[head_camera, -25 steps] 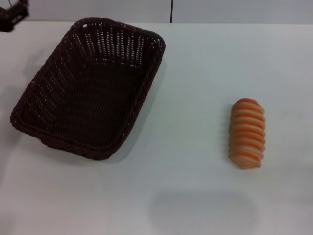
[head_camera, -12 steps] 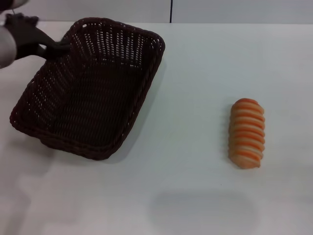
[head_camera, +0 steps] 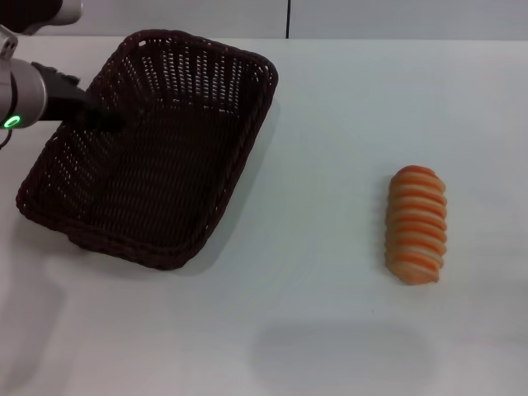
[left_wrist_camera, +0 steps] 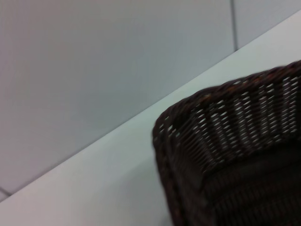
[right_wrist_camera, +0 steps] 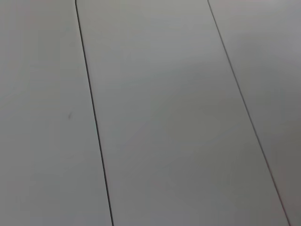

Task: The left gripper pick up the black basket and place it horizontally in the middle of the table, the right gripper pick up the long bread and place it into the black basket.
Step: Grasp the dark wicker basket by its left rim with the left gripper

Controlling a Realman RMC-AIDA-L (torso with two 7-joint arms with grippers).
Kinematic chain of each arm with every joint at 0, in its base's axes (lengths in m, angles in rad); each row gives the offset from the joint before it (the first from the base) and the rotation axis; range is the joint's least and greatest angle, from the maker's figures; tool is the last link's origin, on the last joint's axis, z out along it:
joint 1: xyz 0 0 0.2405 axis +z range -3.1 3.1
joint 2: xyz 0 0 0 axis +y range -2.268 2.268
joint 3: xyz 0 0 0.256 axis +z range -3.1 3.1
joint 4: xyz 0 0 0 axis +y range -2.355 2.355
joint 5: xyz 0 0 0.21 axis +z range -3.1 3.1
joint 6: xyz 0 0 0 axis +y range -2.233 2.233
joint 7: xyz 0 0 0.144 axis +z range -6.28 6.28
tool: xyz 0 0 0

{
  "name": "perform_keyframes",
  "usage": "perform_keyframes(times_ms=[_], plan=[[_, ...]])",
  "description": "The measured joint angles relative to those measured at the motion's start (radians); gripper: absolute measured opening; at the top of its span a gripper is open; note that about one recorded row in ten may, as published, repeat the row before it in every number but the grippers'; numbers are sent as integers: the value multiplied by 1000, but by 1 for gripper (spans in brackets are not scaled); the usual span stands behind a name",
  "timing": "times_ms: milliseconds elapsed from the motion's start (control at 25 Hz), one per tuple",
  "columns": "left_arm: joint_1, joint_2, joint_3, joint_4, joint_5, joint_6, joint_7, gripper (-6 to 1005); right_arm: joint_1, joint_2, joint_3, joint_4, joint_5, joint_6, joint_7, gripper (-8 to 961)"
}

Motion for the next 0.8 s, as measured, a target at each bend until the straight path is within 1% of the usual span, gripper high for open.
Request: perform_keyframes(times_ms=[240,440,640,800], plan=[[-5,-2,1,36,22,23,-8,719,-2,0,-1,1,-2,0,0,830],[-5,-2,-1,43,25,27,-9,708,1,0,-1,1,-3,2,0,830],[-33,0,-3,93,27,17,-12,696,2,-1,-2,2,-3,3,0,830],[-53,2,-3,96,33,-21,-3,687,1,-1,-2,3,-3,3,0,829]])
